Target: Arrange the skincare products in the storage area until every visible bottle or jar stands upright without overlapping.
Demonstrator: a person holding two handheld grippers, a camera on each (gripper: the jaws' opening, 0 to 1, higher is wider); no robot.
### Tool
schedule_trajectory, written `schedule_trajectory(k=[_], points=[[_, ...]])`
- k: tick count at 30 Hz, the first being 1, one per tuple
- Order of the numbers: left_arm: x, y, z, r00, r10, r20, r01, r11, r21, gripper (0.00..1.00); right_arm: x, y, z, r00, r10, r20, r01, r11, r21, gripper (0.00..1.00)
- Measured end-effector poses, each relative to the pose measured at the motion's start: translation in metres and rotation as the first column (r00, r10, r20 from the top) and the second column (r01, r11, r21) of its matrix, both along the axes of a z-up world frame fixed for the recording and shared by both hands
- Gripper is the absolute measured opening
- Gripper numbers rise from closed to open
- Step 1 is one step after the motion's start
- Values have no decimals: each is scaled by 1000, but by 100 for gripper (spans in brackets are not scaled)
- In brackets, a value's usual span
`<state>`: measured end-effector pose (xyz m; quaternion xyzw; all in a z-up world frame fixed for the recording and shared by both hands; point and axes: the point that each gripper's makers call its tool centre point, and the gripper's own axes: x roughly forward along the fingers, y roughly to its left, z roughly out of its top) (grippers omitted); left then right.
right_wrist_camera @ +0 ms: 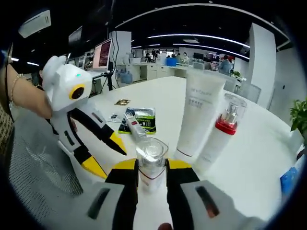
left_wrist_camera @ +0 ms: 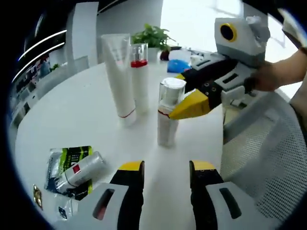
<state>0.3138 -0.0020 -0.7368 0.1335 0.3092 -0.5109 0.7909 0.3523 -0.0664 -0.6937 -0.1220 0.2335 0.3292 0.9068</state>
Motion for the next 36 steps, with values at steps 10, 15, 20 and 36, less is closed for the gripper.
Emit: schedule_trajectory(k=[10, 15, 20, 36], points=[[-1, 28, 9, 994, 109, -20, -109, 994, -27, 46, 24, -32, 0, 998, -54, 18, 54, 999, -5, 21], [-1, 39, 13, 988, 150, -35, -151, 988, -40, 54, 34, -38, 0, 999, -44, 22, 44, 999, -8, 22], [0, 44, 14, 984, 176, -39, -178, 983, -48, 58, 41, -42, 1, 999, -38, 23, 39, 999, -14, 22], [1, 44, 15, 981, 186, -49, -189, 980, -57, 62, 52, -43, 1, 999, -48, 21, 48, 999, 6, 22]])
